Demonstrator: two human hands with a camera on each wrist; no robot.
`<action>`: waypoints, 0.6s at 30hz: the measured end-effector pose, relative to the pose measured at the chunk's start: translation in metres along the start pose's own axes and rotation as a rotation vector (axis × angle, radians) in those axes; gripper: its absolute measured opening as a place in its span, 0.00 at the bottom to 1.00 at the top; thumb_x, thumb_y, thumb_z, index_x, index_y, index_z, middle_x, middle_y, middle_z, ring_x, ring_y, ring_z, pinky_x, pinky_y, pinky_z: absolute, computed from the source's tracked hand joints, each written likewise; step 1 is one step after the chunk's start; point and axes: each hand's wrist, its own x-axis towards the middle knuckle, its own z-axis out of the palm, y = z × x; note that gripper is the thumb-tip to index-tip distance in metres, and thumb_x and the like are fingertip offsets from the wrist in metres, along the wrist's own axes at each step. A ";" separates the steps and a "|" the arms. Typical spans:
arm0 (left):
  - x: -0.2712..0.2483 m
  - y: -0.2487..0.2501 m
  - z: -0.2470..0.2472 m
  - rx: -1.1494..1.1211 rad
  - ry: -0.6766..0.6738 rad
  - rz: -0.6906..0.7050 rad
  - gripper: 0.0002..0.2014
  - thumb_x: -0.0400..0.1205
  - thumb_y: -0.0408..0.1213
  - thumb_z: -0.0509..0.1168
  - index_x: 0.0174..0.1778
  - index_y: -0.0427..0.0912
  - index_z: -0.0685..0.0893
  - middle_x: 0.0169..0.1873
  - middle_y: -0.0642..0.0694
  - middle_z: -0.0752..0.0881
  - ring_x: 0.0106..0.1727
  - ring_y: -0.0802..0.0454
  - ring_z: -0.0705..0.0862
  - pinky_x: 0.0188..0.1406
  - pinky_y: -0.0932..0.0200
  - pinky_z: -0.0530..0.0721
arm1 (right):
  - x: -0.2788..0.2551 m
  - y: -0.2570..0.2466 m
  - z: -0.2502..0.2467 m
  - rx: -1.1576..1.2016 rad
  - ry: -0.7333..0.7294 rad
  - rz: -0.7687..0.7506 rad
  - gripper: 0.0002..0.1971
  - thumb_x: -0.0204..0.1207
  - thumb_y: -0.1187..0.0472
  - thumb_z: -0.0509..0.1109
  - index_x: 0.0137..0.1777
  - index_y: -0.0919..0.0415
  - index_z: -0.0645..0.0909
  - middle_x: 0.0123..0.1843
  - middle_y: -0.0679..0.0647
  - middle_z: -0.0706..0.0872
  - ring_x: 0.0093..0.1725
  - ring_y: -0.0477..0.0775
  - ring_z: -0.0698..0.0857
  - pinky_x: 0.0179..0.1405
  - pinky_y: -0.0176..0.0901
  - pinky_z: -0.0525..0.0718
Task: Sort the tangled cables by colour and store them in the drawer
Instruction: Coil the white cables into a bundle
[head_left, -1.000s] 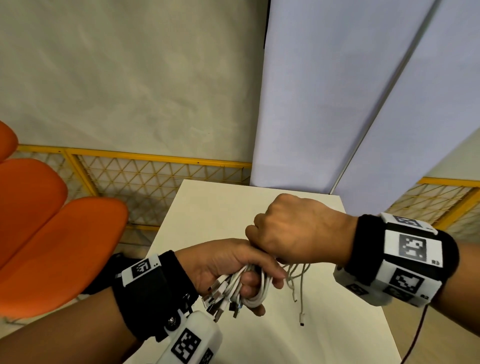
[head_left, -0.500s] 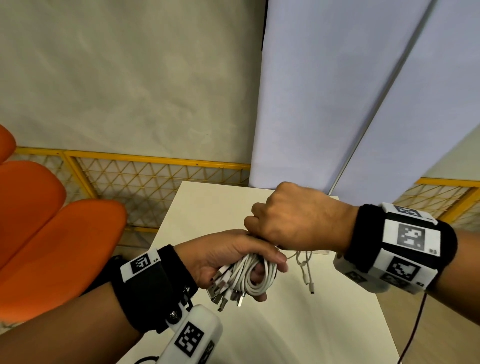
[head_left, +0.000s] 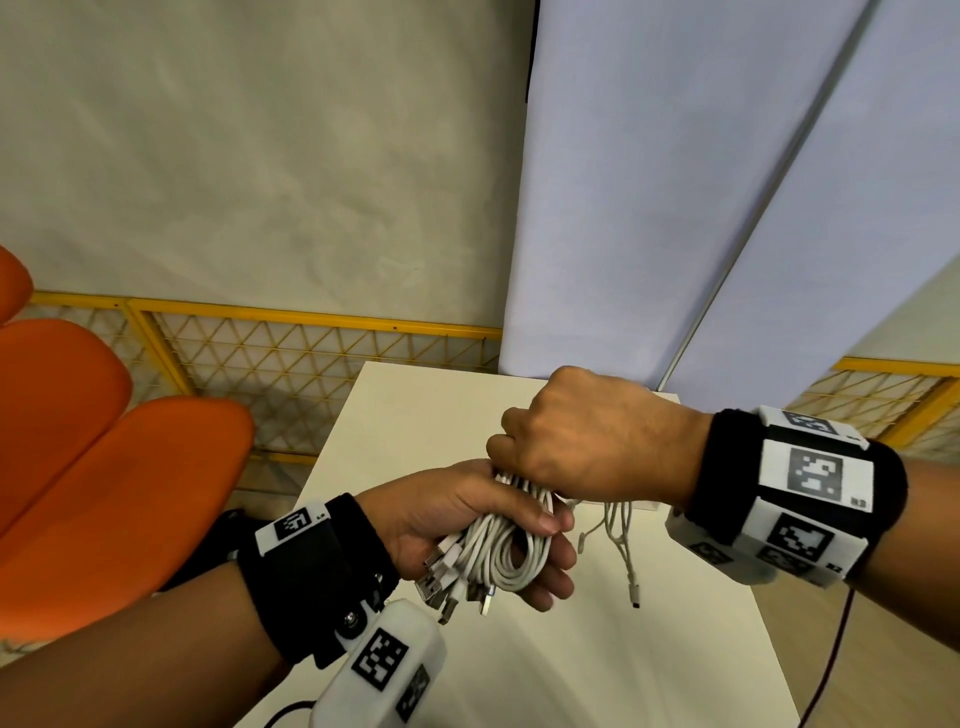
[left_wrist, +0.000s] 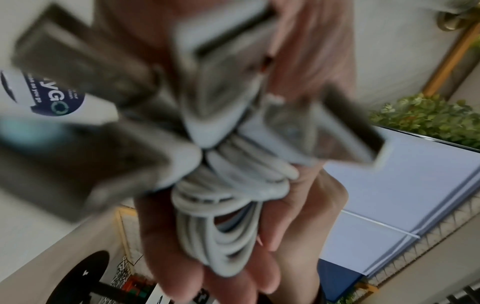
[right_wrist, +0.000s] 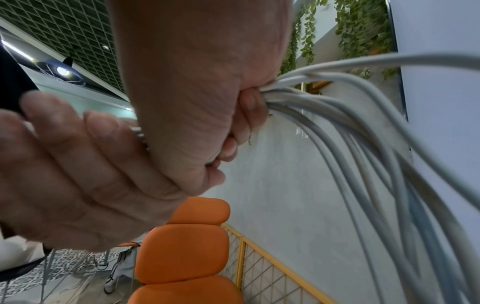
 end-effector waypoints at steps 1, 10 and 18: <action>0.000 -0.001 -0.001 -0.003 -0.021 0.009 0.04 0.76 0.27 0.69 0.45 0.37 0.86 0.35 0.40 0.88 0.38 0.43 0.90 0.42 0.48 0.89 | 0.000 0.000 0.000 0.005 0.007 -0.005 0.06 0.70 0.59 0.76 0.36 0.55 0.81 0.25 0.48 0.77 0.22 0.54 0.59 0.21 0.42 0.58; 0.002 -0.007 -0.002 0.043 -0.113 0.001 0.13 0.71 0.44 0.81 0.34 0.47 0.83 0.22 0.53 0.75 0.25 0.57 0.78 0.31 0.60 0.84 | 0.001 -0.001 0.001 0.017 0.022 -0.027 0.08 0.67 0.62 0.76 0.34 0.57 0.79 0.24 0.50 0.76 0.22 0.54 0.59 0.22 0.41 0.54; -0.002 -0.005 -0.001 0.160 0.051 -0.052 0.11 0.72 0.37 0.76 0.30 0.45 0.79 0.19 0.51 0.69 0.21 0.56 0.73 0.26 0.61 0.79 | 0.002 -0.009 0.001 0.108 0.029 -0.001 0.07 0.69 0.64 0.75 0.37 0.59 0.78 0.28 0.51 0.77 0.22 0.54 0.71 0.23 0.43 0.54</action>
